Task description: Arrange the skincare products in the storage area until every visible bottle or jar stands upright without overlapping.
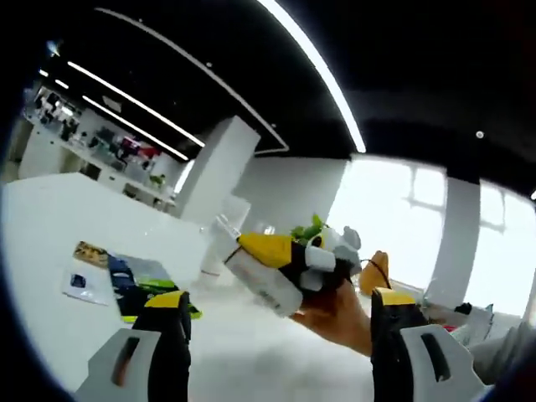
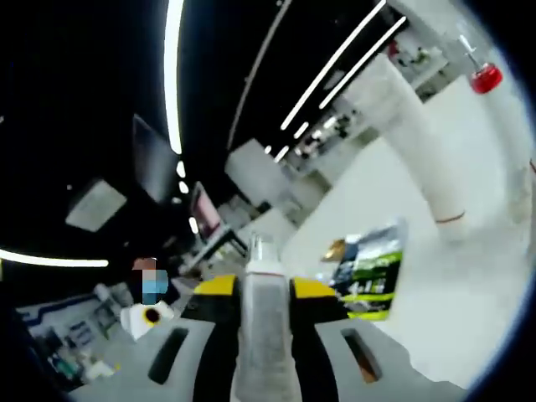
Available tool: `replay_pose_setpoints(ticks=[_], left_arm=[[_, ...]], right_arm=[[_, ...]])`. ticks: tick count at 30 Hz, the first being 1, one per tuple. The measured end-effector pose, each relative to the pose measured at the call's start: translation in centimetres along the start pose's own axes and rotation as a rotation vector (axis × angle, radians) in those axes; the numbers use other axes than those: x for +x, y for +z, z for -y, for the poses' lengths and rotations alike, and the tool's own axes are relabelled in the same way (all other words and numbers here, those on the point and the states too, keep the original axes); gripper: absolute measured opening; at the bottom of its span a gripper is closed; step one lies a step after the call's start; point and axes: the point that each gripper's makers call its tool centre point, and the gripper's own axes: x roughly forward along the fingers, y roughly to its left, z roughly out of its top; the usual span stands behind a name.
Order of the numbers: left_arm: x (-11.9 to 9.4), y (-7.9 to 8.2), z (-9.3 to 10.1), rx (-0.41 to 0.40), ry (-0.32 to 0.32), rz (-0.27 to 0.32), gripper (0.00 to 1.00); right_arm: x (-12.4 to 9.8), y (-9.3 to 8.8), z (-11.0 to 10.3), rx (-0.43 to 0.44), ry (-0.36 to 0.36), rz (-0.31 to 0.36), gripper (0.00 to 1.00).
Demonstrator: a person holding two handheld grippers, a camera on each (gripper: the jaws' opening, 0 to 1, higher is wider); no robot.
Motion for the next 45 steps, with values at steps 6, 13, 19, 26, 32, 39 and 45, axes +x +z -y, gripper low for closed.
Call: replay_pose_setpoints(ticks=[6, 13, 19, 26, 32, 39, 45], left_arm=[[2.3, -0.1, -0.4, -0.084, -0.116, -0.053, 0.77], [3.2, 1.1, 0.4, -0.264, -0.262, -0.059, 0.52], [4.4, 0.3, -0.1, -0.257, -0.276, -0.117, 0.44], [5.0, 0.3, 0.5, -0.246, -0.352, -0.132, 0.33], [4.7, 0.7, 0.8, -0.169, -0.372, -0.166, 0.21], [4.6, -0.1, -2.1, -0.018, -0.201, -0.213, 0.19], [4.1, -0.3, -6.3, 0.113, 0.031, -0.209, 0.19]], right_arm=[[-0.4, 1.8, -1.3, 0.035, 0.118, 0.103, 0.21], [-1.2, 1.6, -3.0, 0.042, 0.220, 0.139, 0.21], [-1.9, 2.0, -3.8, 0.079, 0.275, 0.214, 0.21], [-1.8, 1.5, -3.9, 0.080, 0.264, 0.208, 0.21], [-1.9, 1.4, -4.3, -0.041, 0.243, 0.247, 0.22], [-2.4, 3.7, -2.0, -0.308, 0.110, 0.371, 0.22], [-2.7, 4.3, -0.5, -0.352, 0.030, 0.371, 0.37]])
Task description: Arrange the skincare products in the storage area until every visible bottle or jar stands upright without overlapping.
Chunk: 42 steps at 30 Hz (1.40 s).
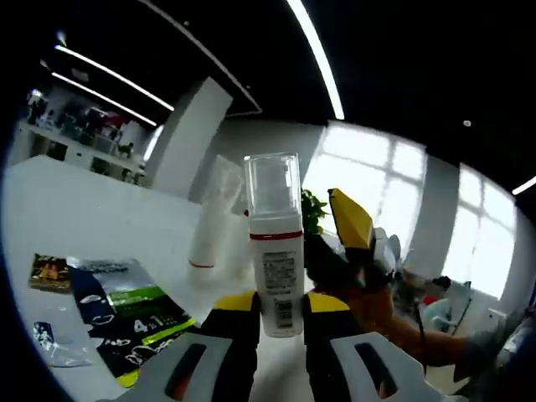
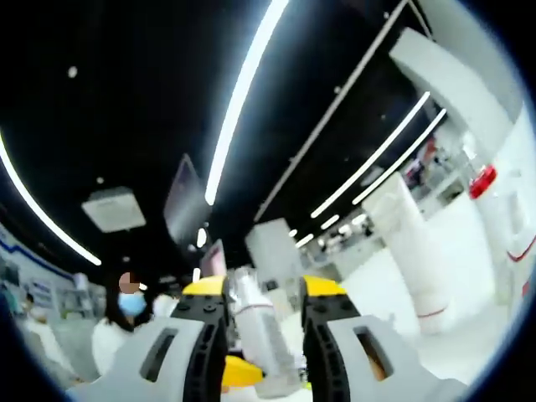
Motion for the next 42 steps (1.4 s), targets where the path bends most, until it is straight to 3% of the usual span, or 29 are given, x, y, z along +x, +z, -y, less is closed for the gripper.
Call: replay_pose_setpoints(ticks=[2, 5, 9, 11, 14, 17, 24, 30, 31, 35, 38, 42], left_arm=[[-0.1, -1.0, -0.2, 0.099, 0.054, -0.012, 0.19], [-0.2, -1.2, -0.6, 0.167, 0.122, -0.032, 0.19], [-0.5, -0.7, -0.5, 0.161, 0.130, -0.005, 0.20], [-0.7, -1.2, -1.1, 0.228, 0.194, -0.033, 0.20], [-0.3, -2.0, -1.1, 0.255, 0.191, -0.077, 0.20], [0.0, -2.9, -0.8, 0.290, 0.188, -0.121, 0.20], [0.6, -3.4, -1.5, 0.306, 0.190, -0.156, 0.20], [0.7, -3.4, -1.7, 0.341, 0.197, -0.164, 0.20], [0.7, -3.5, -1.6, 0.351, 0.200, -0.167, 0.20], [0.7, -3.9, -2.2, 0.428, 0.218, -0.198, 0.20], [0.7, -3.5, -2.5, 0.514, 0.249, -0.182, 0.21], [0.7, -3.3, -2.3, 0.473, 0.256, -0.163, 0.21]], right_arm=[[0.1, -0.2, 0.2, -0.010, -0.022, -0.001, 0.42], [0.2, -0.2, 0.0, -0.072, -0.037, -0.005, 0.53], [0.3, -1.1, -0.1, -0.175, -0.071, -0.085, 0.52], [0.6, -1.6, -0.3, -0.255, -0.079, -0.116, 0.51], [0.8, -2.7, -0.5, -0.335, -0.081, -0.174, 0.49], [1.1, -3.6, -0.7, -0.358, -0.085, -0.214, 0.50], [1.0, -3.5, 0.7, -0.372, -0.136, -0.237, 0.42], [1.0, -5.0, 0.8, -0.372, -0.148, -0.307, 0.27], [1.0, -5.0, 0.9, -0.370, -0.153, -0.313, 0.19], [0.5, -5.4, 1.4, -0.318, -0.200, -0.349, 0.18], [0.2, -5.2, 1.7, -0.314, -0.225, -0.347, 0.18], [0.1, -4.6, 1.8, -0.318, -0.250, -0.328, 0.18]])
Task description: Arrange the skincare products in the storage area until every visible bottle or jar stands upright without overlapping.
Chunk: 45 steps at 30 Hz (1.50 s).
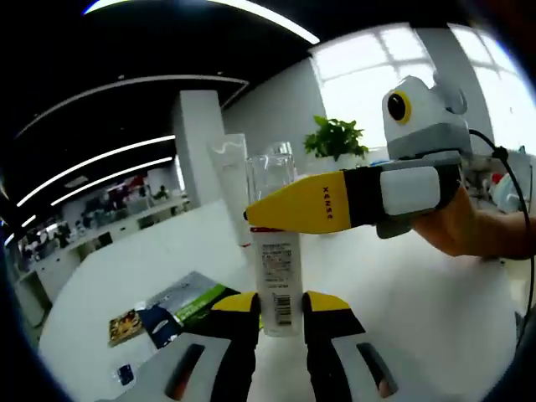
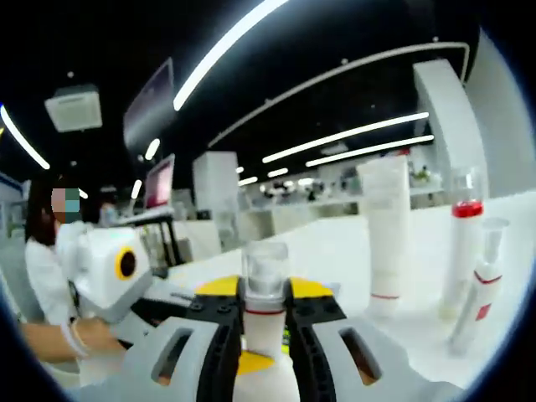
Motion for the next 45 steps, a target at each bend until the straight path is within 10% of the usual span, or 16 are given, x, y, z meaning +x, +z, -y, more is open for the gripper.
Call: replay_pose_setpoints(ticks=[18, 45], left_arm=[[-0.9, 0.3, -1.3, -0.114, 0.054, 0.045, 0.19], [-0.8, -0.3, -1.3, -0.160, 0.073, 0.037, 0.24]], right_arm=[[-1.9, -0.9, 8.3, -0.139, -0.425, -0.063, 0.18], [-1.3, -0.9, 9.3, -0.092, -0.489, -0.095, 0.18]])
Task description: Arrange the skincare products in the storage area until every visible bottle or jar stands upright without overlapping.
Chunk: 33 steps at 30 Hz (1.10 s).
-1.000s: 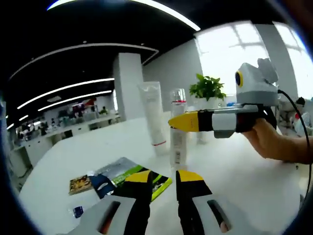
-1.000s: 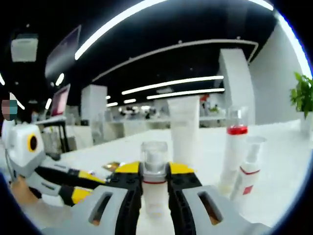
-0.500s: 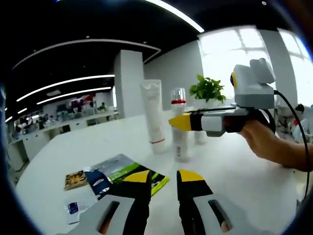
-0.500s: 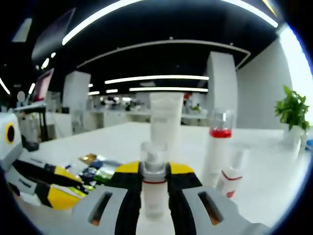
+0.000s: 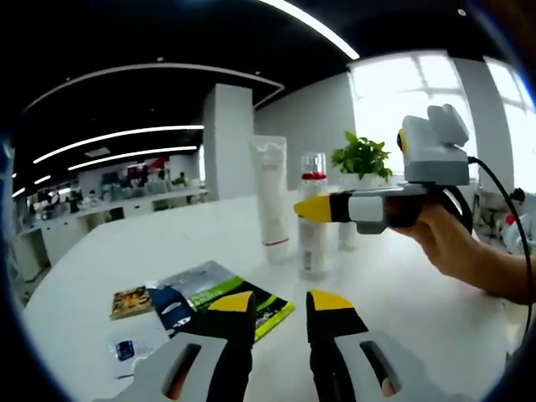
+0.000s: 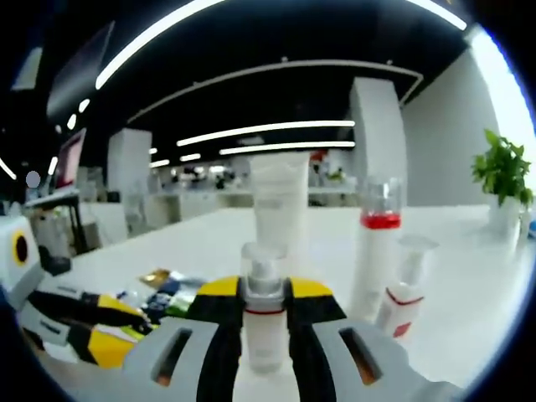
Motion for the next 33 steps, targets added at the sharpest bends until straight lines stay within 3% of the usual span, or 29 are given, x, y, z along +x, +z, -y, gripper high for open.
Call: replay_pose_setpoints(ticks=[17, 33], left_arm=[[-0.17, 0.24, -0.46, 0.000, 0.013, 0.012, 0.25], [-0.21, 0.36, -0.72, 0.004, 0.023, 0.016, 0.27]], right_arm=[[-0.23, 0.17, -0.07, -0.083, -0.022, -0.004, 0.18], [-0.47, 0.38, -0.30, -0.057, -0.006, 0.018, 0.18]])
